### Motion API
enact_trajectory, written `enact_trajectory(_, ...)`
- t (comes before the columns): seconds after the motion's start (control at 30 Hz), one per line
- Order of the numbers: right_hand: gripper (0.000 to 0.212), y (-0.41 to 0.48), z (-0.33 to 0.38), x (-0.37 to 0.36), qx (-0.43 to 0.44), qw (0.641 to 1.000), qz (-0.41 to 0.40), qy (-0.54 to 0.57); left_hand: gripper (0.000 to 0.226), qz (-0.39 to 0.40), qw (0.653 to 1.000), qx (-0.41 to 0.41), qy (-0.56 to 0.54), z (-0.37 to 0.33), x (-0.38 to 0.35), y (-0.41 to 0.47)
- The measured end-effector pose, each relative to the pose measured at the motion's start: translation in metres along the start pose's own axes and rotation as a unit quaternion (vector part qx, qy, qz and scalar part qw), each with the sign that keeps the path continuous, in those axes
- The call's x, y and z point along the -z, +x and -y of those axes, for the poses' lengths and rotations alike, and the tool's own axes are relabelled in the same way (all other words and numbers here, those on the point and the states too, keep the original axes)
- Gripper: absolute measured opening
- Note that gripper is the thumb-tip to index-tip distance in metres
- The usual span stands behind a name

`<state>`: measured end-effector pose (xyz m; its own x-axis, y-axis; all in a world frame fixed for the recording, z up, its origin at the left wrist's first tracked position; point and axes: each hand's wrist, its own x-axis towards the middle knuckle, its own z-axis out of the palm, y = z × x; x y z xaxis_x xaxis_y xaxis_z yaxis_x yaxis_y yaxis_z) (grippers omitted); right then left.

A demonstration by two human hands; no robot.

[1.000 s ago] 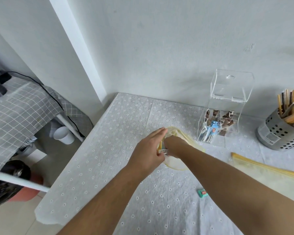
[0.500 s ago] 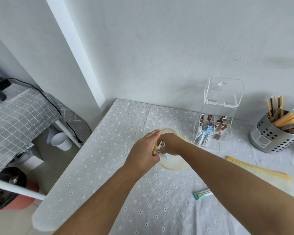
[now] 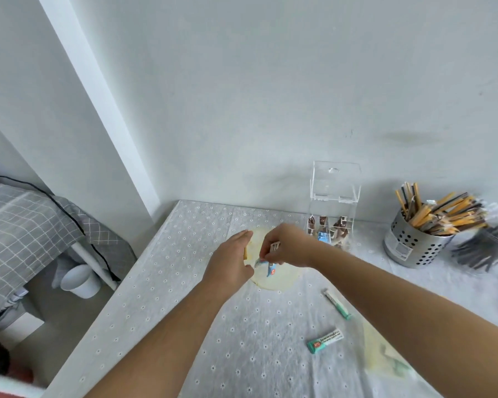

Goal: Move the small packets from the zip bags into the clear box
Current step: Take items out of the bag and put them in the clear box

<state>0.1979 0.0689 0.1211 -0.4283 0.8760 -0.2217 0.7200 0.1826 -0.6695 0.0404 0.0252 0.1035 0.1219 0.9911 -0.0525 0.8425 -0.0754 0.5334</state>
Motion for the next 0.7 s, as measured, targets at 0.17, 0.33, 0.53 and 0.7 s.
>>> enact_trajectory(0.17,0.004,-0.022,-0.011,0.057,-0.025,0.992,-0.091,0.081,0.072,-0.006,1.000,0.000,0.015,-0.004,0.001,0.006)
enact_trajectory(0.33,0.011,-0.035,-0.035,0.103,-0.055,0.975,-0.174,0.129,0.072,-0.018,1.000,0.006,0.007,-0.007,-0.003,0.007)
enact_trajectory(0.53,0.008,-0.022,-0.066,0.100,-0.122,0.965,-0.198,0.123,0.074,-0.010,1.000,0.004,-0.008,-0.010,-0.006,0.003)
enact_trajectory(0.7,0.003,-0.002,-0.083,0.082,-0.166,0.965,-0.178,0.098,0.074,-0.006,1.000,0.006,-0.026,-0.011,-0.006,0.000)
